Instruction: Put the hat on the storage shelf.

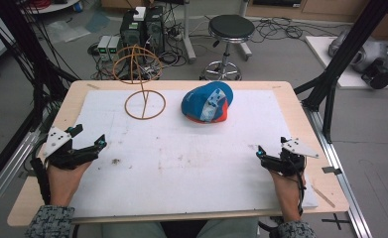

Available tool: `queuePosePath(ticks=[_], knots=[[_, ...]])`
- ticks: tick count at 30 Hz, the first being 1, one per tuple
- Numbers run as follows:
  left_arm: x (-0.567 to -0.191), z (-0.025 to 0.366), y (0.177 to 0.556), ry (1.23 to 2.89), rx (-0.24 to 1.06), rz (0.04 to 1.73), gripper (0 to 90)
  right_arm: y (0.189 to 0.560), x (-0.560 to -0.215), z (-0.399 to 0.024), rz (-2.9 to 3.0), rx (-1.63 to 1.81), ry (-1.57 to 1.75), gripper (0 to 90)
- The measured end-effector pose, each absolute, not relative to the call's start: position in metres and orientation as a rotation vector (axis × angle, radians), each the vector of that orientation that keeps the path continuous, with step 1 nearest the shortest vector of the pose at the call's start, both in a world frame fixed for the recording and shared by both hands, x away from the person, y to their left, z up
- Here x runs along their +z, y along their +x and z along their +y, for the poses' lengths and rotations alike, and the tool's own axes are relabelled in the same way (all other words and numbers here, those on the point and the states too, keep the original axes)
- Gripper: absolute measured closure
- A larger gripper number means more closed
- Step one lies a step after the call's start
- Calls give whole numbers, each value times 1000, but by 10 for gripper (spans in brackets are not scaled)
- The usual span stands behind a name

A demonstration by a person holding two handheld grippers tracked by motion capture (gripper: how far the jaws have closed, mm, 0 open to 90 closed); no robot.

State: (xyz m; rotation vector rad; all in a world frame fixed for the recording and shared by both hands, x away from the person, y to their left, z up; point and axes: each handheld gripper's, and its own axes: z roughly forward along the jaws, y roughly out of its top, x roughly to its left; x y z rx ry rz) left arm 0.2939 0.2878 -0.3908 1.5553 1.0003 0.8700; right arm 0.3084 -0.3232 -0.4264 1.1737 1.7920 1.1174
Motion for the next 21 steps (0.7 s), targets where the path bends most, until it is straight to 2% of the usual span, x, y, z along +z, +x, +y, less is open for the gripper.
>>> queuePosePath(ticks=[18, 21], knots=[[-396, 285, 294, 1579, 847, 1009, 147, 319, -413, -308, 1772, 1147, 1131, 112], [-395, 283, 293, 1576, 845, 1003, 147, 328, -402, -298, 1774, 1162, 1090, 150]])
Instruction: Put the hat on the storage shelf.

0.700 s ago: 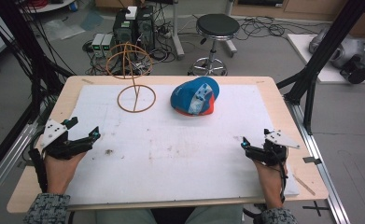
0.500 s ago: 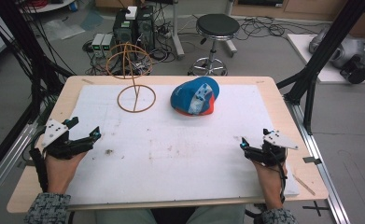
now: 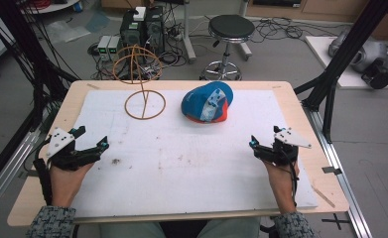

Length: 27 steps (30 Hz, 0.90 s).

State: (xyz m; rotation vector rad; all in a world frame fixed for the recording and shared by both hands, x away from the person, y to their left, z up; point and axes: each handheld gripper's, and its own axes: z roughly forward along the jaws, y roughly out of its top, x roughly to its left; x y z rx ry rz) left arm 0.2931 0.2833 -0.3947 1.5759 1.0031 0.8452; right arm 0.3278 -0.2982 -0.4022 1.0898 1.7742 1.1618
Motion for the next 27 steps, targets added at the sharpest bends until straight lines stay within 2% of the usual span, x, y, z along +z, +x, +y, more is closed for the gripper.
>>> queuePosePath(ticks=[9, 20, 27], knots=[[-395, 283, 295, 1579, 832, 1004, 147, 379, -365, -257, 1789, 1291, 1010, 147], [-397, 285, 296, 1581, 827, 1012, 147, 443, -367, -222, 1780, 1372, 1083, 148], [-398, 285, 297, 1583, 823, 1013, 147, 474, -354, -199, 1793, 1383, 1076, 148]])
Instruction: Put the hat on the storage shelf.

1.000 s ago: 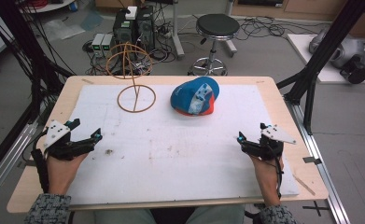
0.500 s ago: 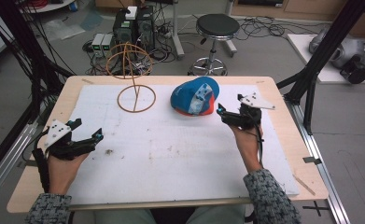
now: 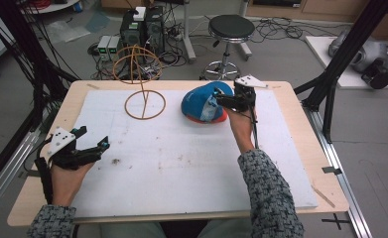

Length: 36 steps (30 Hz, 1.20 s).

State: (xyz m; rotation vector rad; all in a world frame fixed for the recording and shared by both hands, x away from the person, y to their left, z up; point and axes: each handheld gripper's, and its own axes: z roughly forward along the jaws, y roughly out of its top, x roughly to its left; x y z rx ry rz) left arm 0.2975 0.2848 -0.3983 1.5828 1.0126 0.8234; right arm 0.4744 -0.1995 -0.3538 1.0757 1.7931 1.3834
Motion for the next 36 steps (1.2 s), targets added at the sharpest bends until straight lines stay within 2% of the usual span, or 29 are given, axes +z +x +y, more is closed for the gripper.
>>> queuePosePath(ticks=[10, 15, 23, 26, 30, 31, 32, 33, 34, 36], knots=[[-398, 287, 297, 1573, 821, 1017, 147, 496, -377, -171, 1900, 1328, 1077, 165], [-398, 287, 297, 1576, 816, 1018, 147, 498, -383, -165, 1940, 1277, 1051, 236], [-399, 287, 298, 1580, 816, 1019, 148, 506, -393, -169, 1953, 1263, 1101, 303], [-399, 287, 298, 1580, 816, 1021, 148, 507, -396, -168, 1962, 1247, 1096, 371], [-400, 288, 298, 1576, 815, 1025, 148, 507, -395, -168, 1956, 1249, 1076, 513], [-400, 288, 298, 1576, 815, 1025, 148, 507, -395, -168, 1956, 1249, 1076, 513], [-400, 288, 298, 1574, 815, 1026, 148, 506, -394, -167, 1952, 1252, 1066, 587], [-400, 288, 298, 1576, 814, 1026, 148, 506, -394, -167, 1952, 1252, 1066, 587], [-400, 288, 298, 1573, 812, 1027, 149, 506, -393, -166, 1952, 1240, 1063, 653], [-400, 288, 298, 1575, 811, 1027, 148, 506, -394, -165, 1960, 1231, 1049, 725]])
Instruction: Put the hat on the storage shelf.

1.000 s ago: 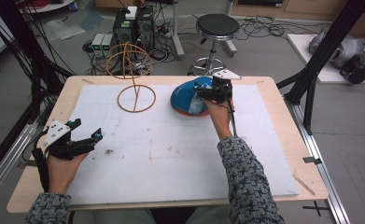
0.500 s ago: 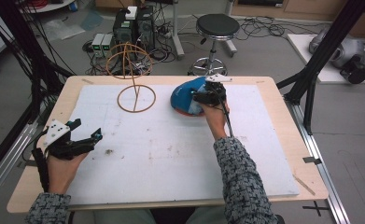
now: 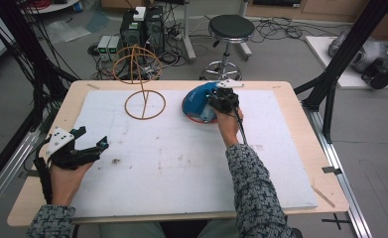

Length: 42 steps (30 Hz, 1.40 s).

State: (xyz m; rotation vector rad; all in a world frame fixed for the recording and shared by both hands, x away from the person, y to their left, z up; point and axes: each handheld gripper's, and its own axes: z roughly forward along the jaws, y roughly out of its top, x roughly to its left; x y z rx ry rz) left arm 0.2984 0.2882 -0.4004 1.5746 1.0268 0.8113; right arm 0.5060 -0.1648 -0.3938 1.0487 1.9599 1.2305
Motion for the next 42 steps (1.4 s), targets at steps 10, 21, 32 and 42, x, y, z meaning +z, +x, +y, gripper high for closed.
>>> queuePosePath(ticks=[10, 21, 32, 42], knots=[[-400, 289, 299, 1573, 807, 1031, 150, 504, -386, -164, 1904, 1236, 1040, 880], [-401, 291, 299, 1569, 805, 1035, 150, 503, -357, -168, 1808, 1341, 1082, 884], [-400, 292, 299, 1561, 802, 1034, 150, 510, -313, -155, 1703, 1465, 1105, 884], [-400, 294, 299, 1556, 803, 1040, 150, 525, -268, -140, 1605, 1577, 1124, 884]])
